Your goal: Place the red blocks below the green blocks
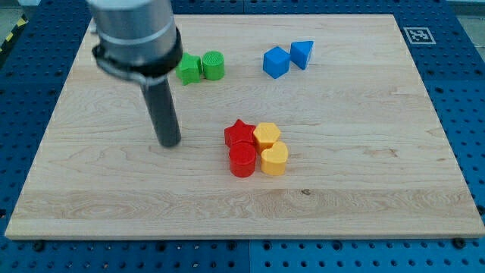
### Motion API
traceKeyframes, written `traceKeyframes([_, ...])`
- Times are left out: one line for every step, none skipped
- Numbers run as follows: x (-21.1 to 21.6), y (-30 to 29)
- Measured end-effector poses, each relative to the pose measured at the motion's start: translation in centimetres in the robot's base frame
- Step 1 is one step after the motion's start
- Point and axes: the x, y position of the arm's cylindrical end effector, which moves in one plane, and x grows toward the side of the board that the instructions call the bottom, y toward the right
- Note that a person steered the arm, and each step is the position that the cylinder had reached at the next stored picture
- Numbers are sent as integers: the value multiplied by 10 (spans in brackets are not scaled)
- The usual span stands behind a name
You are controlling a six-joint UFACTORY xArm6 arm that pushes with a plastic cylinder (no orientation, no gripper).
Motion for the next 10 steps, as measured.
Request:
traceKeyframes([58, 37])
traceKeyframes([89, 82])
traceKeyframes([92, 110])
traceKeyframes([67, 113])
traceKeyframes([33, 110])
traceKeyframes([13, 92])
traceKeyframes([-3, 78])
traceKeyframes([3, 74])
traceKeyframes([5, 74])
traceKeyframes([-35, 73])
